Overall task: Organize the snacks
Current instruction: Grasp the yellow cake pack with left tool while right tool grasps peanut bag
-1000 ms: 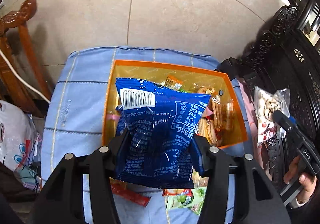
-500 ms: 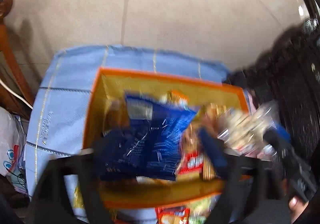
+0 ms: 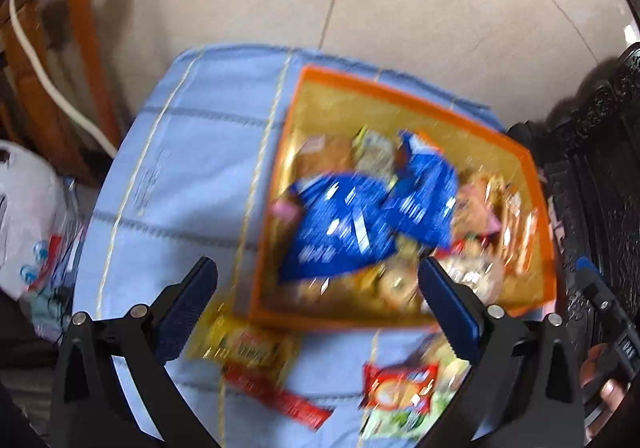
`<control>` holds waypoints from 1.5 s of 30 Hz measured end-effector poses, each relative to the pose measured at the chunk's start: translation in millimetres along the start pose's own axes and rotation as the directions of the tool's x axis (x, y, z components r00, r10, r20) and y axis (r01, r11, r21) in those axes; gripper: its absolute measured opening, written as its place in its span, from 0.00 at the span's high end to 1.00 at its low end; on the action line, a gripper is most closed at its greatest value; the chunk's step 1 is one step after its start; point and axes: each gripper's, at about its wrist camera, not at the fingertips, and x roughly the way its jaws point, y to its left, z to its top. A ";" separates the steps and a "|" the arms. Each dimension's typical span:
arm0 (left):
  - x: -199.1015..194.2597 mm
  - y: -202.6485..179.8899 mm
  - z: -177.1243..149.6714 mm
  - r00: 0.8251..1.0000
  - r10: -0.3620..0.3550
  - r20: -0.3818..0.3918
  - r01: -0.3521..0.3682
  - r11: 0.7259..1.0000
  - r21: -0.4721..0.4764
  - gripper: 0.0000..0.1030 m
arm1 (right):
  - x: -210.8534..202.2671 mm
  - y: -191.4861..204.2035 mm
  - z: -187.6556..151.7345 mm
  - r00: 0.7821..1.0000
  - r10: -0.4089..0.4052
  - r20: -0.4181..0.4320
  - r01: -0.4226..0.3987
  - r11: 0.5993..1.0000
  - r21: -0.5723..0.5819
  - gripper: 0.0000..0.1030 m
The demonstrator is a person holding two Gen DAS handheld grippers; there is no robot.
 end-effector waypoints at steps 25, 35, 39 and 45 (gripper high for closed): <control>22.1 34.5 -138.6 0.970 0.047 -0.237 -0.051 0.999 -0.011 0.04 | -3.2 -4.9 -133.6 0.967 -0.123 -0.224 0.114 0.992 -0.052 0.12; 15.4 58.3 -139.2 0.968 0.075 -0.240 -0.090 0.995 -0.052 0.04 | 54.0 15.2 -160.8 0.924 -0.262 -0.279 0.188 0.946 -0.265 0.12; 16.4 65.3 -138.8 0.966 0.078 -0.247 -0.094 0.994 -0.053 0.04 | 73.4 43.0 -177.4 0.912 -0.252 -0.322 0.113 0.912 -0.393 0.12; 26.4 66.9 -134.6 0.960 0.081 -0.267 -0.097 0.994 -0.046 0.04 | 75.0 50.4 -170.2 0.910 -0.241 -0.337 0.087 0.907 -0.413 0.56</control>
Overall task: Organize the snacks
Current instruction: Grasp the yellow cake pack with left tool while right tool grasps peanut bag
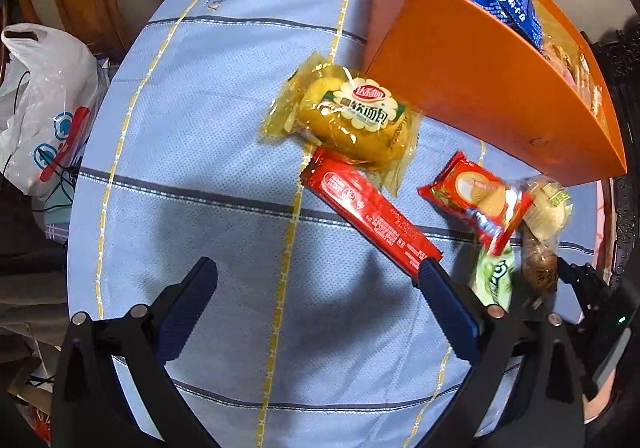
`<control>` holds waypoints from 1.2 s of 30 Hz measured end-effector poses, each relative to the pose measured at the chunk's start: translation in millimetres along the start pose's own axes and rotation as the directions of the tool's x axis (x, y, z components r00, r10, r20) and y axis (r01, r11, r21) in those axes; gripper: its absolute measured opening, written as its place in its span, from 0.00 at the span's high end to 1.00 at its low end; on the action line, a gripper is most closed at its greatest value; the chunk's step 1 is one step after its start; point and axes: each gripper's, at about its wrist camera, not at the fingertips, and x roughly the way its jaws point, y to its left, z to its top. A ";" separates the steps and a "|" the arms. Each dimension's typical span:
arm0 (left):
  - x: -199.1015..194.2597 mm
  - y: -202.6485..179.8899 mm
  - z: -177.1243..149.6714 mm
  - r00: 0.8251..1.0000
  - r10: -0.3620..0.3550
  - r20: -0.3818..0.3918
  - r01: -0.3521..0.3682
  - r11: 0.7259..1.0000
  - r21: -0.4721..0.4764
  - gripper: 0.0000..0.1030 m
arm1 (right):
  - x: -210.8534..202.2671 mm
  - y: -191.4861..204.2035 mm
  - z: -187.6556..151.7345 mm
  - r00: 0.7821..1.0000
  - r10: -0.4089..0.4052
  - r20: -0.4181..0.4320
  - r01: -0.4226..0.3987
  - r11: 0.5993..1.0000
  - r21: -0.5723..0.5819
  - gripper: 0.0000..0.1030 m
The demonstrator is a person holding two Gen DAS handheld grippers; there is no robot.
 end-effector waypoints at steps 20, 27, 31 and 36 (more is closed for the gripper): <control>29.3 -20.6 69.3 0.997 0.064 0.049 -0.067 0.996 0.059 0.04 | -22.4 -62.4 -21.2 0.978 0.205 0.034 -0.207 0.941 0.269 0.66; 62.1 -29.9 95.5 0.999 0.033 0.041 -0.037 0.994 0.099 0.13 | -0.6 -57.6 -22.3 0.986 0.168 -0.006 -0.160 0.948 0.275 0.58; 61.1 -43.5 92.2 0.993 0.061 0.101 -0.081 0.974 0.210 0.43 | 7.3 -56.5 -20.5 0.993 0.117 -0.028 -0.106 0.963 0.249 0.41; 50.3 -30.7 96.0 0.998 0.010 0.064 -0.020 0.987 0.160 0.53 | 9.9 -39.2 -16.5 0.998 0.038 -0.053 -0.030 0.989 0.144 0.56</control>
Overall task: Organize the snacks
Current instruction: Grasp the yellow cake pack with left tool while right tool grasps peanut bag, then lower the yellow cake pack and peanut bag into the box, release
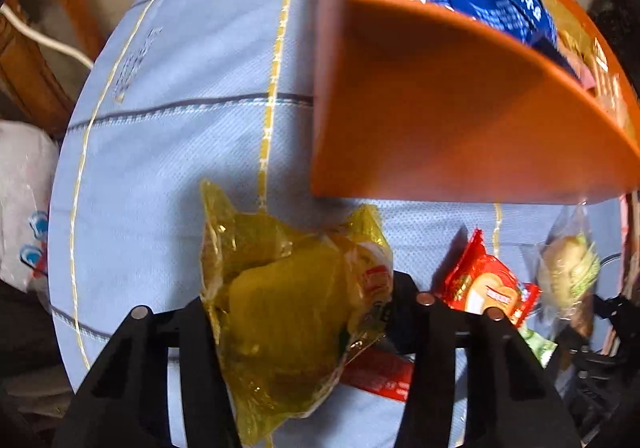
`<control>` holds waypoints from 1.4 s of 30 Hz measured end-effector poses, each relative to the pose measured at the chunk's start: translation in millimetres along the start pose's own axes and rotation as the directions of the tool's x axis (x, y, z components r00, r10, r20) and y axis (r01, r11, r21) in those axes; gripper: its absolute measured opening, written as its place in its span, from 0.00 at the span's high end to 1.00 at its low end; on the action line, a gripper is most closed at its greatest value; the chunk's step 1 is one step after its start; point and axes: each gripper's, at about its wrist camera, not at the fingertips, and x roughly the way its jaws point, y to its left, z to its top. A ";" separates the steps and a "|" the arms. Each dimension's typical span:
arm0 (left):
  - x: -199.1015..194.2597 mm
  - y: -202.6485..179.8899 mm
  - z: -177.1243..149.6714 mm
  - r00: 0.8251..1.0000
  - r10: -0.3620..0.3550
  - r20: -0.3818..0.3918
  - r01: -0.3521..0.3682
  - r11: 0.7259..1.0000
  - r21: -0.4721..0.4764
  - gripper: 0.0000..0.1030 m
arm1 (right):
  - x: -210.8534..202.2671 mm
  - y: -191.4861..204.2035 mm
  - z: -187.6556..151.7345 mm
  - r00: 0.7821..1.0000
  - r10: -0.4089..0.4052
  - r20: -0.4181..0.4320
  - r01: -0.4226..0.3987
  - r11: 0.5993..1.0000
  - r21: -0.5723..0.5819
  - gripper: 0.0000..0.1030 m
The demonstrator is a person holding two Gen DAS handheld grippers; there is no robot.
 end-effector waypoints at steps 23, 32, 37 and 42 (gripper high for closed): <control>-130.2 -19.5 -48.5 0.969 -0.136 0.205 0.139 0.990 -0.002 0.52 | -45.7 -22.8 -1.2 0.999 0.006 0.037 -0.003 0.997 -0.082 0.32; -100.9 -21.8 -50.2 0.982 -0.127 0.139 0.130 0.991 -0.009 0.52 | -15.5 -17.6 -0.6 0.999 -0.048 0.013 0.049 0.998 -0.028 0.70; -99.6 -21.0 -48.1 0.982 -0.133 0.134 0.136 0.991 -0.015 0.52 | -71.2 -23.4 7.0 0.992 -0.002 0.126 0.003 1.000 -0.011 0.71; -110.7 -26.6 -37.9 0.976 -0.150 0.158 0.151 0.989 0.005 0.52 | -124.7 -34.1 29.3 0.965 0.034 0.260 -0.036 0.999 0.006 0.71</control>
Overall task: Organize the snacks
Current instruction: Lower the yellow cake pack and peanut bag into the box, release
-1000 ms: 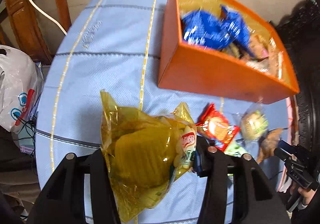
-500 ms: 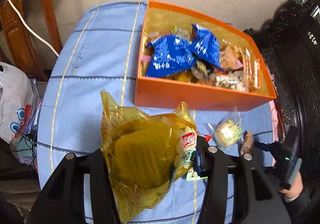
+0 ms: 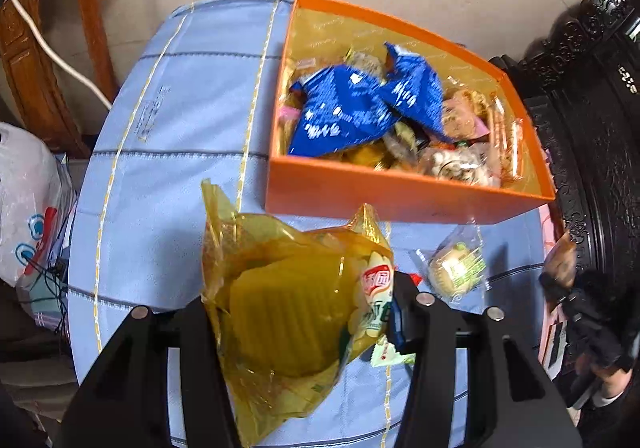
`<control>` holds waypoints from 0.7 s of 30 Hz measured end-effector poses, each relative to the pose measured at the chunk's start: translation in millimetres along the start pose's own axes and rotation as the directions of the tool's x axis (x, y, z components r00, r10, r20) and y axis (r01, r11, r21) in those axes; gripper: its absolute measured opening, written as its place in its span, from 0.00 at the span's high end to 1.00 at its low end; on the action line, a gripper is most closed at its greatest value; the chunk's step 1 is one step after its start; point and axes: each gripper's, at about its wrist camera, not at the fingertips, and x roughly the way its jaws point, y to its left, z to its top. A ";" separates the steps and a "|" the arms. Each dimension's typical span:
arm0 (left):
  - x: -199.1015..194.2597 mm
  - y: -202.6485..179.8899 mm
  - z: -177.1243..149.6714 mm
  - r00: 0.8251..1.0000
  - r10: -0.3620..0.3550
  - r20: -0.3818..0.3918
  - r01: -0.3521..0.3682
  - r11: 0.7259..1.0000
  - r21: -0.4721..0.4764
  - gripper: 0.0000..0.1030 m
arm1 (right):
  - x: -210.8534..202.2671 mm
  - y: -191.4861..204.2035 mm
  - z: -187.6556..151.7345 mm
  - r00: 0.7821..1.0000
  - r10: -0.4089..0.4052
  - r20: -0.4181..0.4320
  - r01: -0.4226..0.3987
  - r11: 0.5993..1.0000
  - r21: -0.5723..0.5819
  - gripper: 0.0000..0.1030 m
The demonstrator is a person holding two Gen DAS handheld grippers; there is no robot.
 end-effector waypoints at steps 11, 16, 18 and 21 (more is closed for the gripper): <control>-7.2 -48.1 91.9 0.991 -0.065 0.113 0.057 0.996 0.069 0.52 | 13.5 -5.9 119.5 0.984 0.056 0.171 -0.061 0.998 0.024 0.71; 23.5 -64.0 126.8 0.996 -0.014 0.084 0.012 1.000 0.023 0.12 | 54.2 -7.9 146.0 0.987 0.052 0.155 -0.067 0.993 0.095 0.48; 22.7 -63.1 127.9 0.993 0.023 0.112 -0.025 1.000 0.015 0.09 | 49.3 -8.6 141.1 0.975 0.027 0.222 -0.058 0.989 0.134 0.19; 26.2 -57.3 124.7 0.995 0.018 0.093 -0.019 1.000 0.012 0.09 | 44.9 -10.3 131.5 0.967 0.021 0.252 -0.061 0.987 0.150 0.07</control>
